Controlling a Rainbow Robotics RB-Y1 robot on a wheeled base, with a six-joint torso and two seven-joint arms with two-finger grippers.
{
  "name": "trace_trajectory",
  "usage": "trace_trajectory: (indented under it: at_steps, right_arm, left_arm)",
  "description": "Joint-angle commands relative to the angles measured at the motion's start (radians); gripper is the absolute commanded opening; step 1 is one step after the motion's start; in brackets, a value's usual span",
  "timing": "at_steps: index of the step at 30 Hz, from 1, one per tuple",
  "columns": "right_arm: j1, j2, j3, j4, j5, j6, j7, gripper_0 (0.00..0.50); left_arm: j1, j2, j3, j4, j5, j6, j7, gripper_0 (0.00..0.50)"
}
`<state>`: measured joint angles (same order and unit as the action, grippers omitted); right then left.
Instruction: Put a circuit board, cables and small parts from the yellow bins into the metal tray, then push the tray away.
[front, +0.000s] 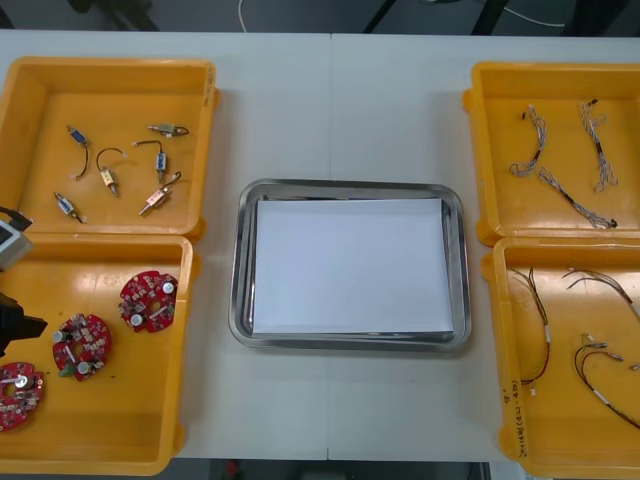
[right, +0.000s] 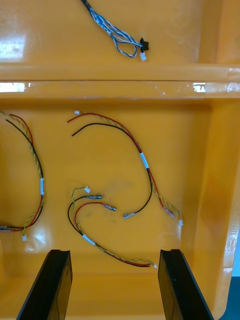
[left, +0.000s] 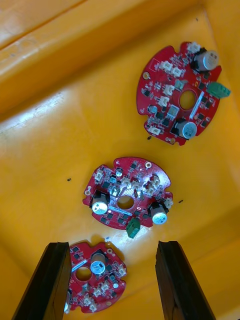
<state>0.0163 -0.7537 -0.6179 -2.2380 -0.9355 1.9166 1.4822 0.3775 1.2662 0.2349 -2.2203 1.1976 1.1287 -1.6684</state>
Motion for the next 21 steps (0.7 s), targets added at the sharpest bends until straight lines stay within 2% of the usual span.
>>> trace_trajectory:
  at_steps: [1, 5, 10, 16, 21]
  right_arm:
    - [0.070, -0.041, -0.059, -0.066, -0.023, 0.003, -0.023, 0.500]
    - [0.120, -0.041, -0.059, -0.100, -0.028, 0.003, -0.020, 0.500]
    - [0.178, -0.041, -0.036, -0.111, -0.037, 0.003, -0.010, 0.500]
    - [0.254, -0.039, 0.003, -0.127, -0.045, -0.022, 0.009, 0.500]
    - [0.321, -0.022, 0.026, -0.129, -0.045, -0.110, 0.016, 0.500]
  left_arm:
    - [0.112, 0.074, 0.023, -0.024, 0.019, -0.104, -0.200, 0.500]
    - [0.173, 0.108, 0.021, -0.024, 0.025, -0.190, -0.252, 0.500]
    - [0.215, 0.134, 0.021, -0.022, 0.025, -0.239, -0.281, 0.500]
    - [0.224, 0.156, 0.001, -0.012, 0.020, -0.267, -0.294, 0.500]
    - [0.212, 0.179, -0.052, 0.004, 0.010, -0.323, -0.294, 0.500]
